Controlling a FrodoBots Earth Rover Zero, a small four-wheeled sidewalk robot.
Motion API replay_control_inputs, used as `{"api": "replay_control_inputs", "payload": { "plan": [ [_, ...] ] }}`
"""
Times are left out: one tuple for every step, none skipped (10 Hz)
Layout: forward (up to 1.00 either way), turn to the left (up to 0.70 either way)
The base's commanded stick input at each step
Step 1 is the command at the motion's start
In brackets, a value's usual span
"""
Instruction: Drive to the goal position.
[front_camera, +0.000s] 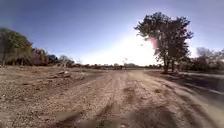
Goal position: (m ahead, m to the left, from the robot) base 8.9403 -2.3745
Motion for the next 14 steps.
{"api": "replay_control_inputs", "payload": {
  "plan": [
    [0.50, 0.00],
    [0.50, 0.00],
    [0.50, 0.00],
    [0.50, 0.00],
    [0.50, 0.00],
    [0.50, 0.00],
    [0.50, 0.00],
    [0.50, 0.00],
    [0.50, 0.00],
    [0.50, 0.00],
    [0.50, 0.00],
    [0.50, 0.00],
    [0.50, 0.00],
    [0.50, 0.00]
  ]
}}
